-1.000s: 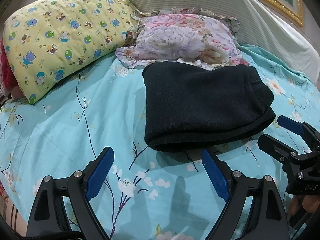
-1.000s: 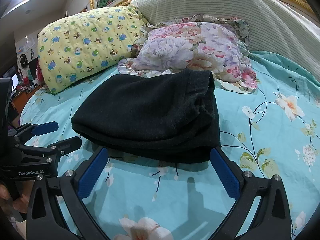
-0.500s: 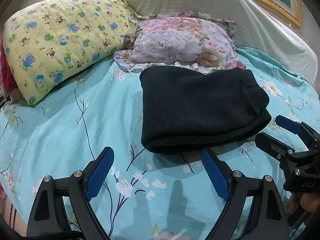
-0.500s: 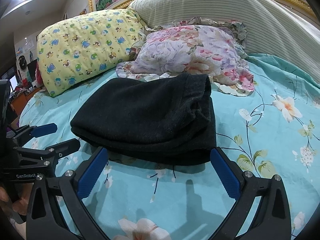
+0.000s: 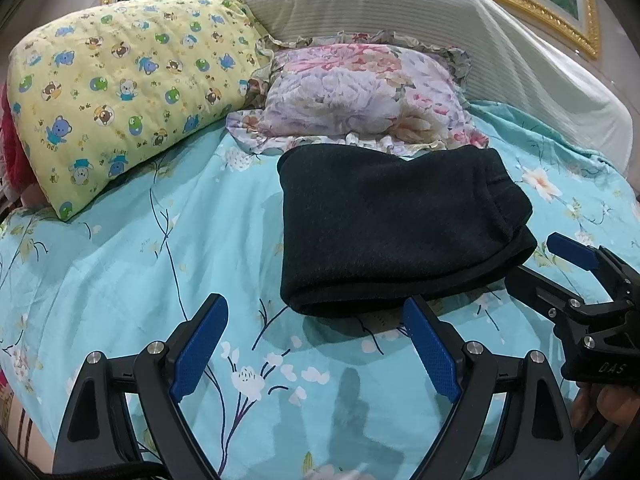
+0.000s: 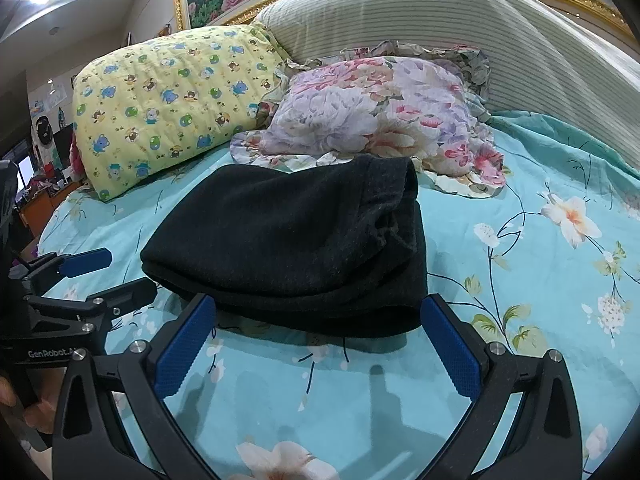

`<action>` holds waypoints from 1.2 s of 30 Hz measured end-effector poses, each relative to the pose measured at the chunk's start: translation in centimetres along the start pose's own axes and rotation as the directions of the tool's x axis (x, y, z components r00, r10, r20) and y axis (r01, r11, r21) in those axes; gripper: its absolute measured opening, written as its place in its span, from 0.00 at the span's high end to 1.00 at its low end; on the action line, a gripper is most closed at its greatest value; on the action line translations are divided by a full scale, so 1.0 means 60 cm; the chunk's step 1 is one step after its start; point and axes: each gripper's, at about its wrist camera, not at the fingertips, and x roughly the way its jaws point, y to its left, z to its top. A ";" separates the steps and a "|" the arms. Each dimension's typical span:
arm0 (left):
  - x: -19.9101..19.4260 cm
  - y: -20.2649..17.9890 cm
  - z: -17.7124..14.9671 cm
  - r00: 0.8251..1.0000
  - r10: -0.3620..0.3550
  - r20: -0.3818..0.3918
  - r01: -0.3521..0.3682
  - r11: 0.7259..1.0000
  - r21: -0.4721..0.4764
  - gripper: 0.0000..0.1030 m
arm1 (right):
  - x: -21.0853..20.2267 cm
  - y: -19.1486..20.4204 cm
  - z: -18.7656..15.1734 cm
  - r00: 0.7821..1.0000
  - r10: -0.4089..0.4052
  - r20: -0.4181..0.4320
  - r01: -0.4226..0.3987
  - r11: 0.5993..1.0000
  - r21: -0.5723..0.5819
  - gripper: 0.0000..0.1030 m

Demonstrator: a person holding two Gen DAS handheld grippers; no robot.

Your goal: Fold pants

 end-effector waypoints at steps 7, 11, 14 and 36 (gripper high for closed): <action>-0.001 0.000 0.001 1.000 0.001 0.002 -0.001 1.000 -0.001 0.13 | 0.001 0.000 0.001 1.000 0.000 -0.002 0.000 1.000 0.002 0.01; -0.001 0.000 0.001 1.000 0.000 0.001 0.000 1.000 -0.001 0.13 | 0.001 0.000 0.000 1.000 0.000 -0.001 0.000 1.000 0.001 0.01; -0.002 -0.001 0.003 1.000 0.000 0.000 0.000 1.000 0.004 0.13 | 0.001 0.000 0.001 1.000 -0.001 -0.001 0.001 1.000 0.000 0.01; -0.002 0.007 0.031 0.999 -0.011 0.032 0.012 1.000 -0.021 0.12 | -0.006 -0.002 0.022 0.999 -0.003 0.033 0.003 1.000 0.007 0.01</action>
